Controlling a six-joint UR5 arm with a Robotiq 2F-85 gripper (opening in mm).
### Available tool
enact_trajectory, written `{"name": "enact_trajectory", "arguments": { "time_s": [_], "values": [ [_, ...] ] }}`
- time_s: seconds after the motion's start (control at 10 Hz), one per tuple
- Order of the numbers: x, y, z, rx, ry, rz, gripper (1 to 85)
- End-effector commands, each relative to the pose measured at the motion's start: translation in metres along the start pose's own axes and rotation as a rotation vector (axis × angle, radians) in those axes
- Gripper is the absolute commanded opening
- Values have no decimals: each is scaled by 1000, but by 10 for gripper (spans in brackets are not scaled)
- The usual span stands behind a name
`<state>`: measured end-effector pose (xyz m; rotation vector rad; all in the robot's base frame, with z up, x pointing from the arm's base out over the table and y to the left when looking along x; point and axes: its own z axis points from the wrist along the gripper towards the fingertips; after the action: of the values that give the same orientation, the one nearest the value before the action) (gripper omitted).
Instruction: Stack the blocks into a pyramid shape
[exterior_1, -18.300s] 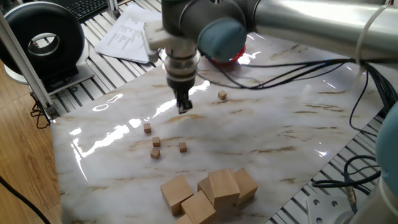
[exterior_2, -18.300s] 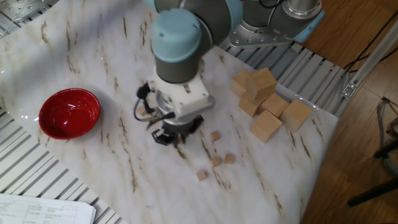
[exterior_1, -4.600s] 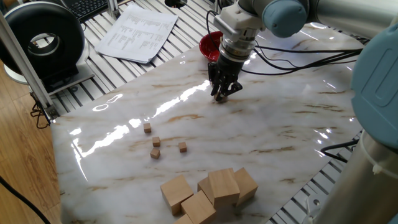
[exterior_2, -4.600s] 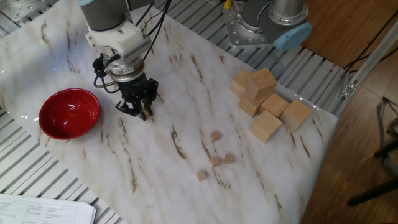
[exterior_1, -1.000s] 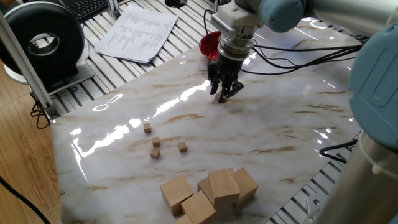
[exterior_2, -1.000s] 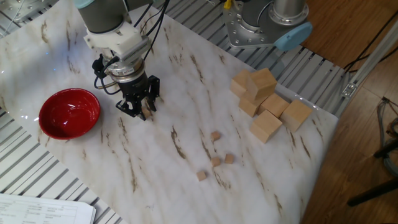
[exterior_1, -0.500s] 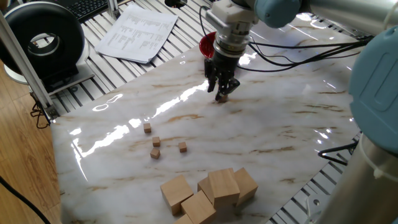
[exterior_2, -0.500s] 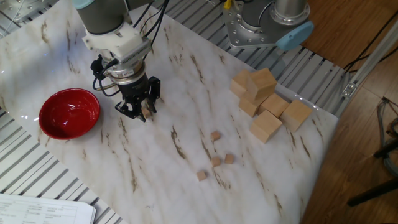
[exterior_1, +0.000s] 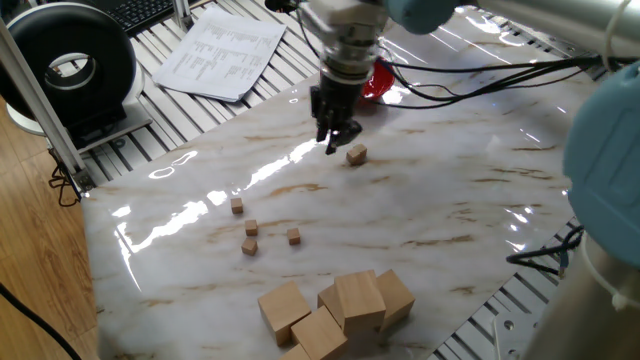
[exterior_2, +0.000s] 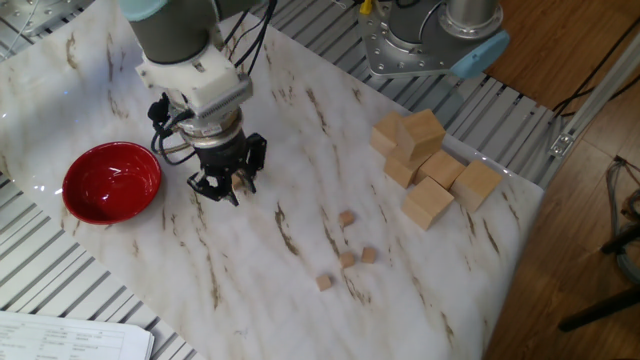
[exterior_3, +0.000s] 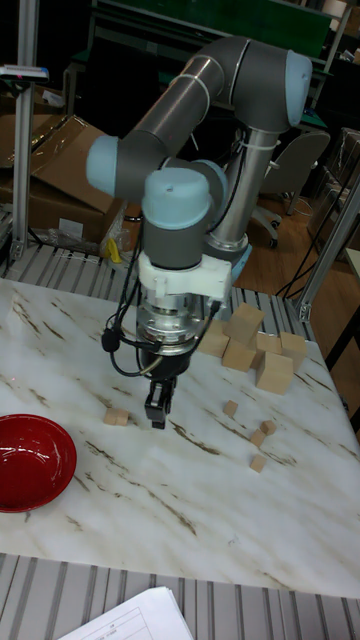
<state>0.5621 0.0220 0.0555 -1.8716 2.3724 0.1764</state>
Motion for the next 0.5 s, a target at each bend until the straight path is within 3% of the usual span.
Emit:
{"name": "enact_trajectory", "arguments": {
  "time_s": [0.0, 0.1, 0.4],
  "values": [
    [-41, -3, -2, 37, 22, 110, 350],
    [-51, -3, 2, 49, 22, 131, 347],
    [-63, 1, 11, 73, 38, 198, 347]
  ]
}}
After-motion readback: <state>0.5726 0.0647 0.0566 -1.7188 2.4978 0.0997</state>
